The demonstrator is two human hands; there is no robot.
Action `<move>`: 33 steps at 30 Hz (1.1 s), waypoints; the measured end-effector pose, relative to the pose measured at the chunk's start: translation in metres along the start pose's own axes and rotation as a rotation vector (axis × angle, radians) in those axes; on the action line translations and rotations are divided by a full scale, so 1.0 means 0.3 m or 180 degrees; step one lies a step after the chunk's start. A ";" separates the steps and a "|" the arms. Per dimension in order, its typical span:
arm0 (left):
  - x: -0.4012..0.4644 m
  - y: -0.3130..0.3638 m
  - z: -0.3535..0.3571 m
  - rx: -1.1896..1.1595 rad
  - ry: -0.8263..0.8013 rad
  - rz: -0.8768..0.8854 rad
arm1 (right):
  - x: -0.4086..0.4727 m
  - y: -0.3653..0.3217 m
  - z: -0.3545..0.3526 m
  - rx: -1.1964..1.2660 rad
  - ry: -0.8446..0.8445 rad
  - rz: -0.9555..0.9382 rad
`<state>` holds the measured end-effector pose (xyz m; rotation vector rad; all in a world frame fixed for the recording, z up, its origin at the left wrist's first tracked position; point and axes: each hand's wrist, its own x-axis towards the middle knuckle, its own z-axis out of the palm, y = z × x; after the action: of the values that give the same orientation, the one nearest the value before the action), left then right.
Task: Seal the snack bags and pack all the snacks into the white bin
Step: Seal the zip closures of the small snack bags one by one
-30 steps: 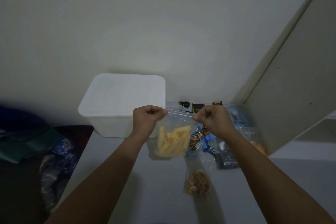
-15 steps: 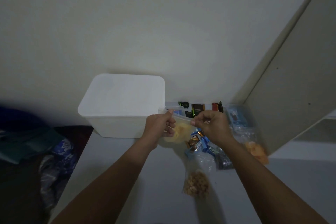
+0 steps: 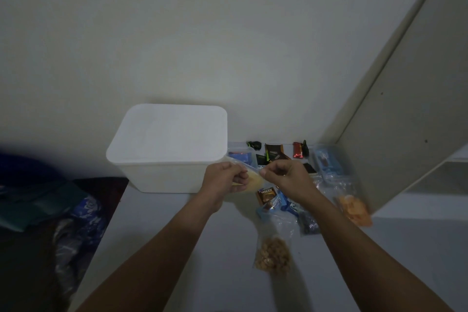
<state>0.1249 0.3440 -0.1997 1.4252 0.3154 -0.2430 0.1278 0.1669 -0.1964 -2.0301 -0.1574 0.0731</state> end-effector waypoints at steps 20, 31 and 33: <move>0.032 -0.081 -0.100 0.0861 0.0693 0.0700 | 0.040 0.016 0.012 -0.0428 -0.0561 0.0157; 0.037 -0.158 -0.248 0.0192 0.0951 -0.0086 | 0.082 0.049 0.167 -0.0206 -0.0698 0.0377; 0.046 -0.161 -0.270 0.0227 0.1057 -0.0137 | 0.101 0.054 0.206 -0.0131 -0.0629 0.0478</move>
<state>0.1154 0.4181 -0.2588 1.5302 0.6146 -0.0512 0.1517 0.2188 -0.2380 -2.0714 -0.1309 0.3684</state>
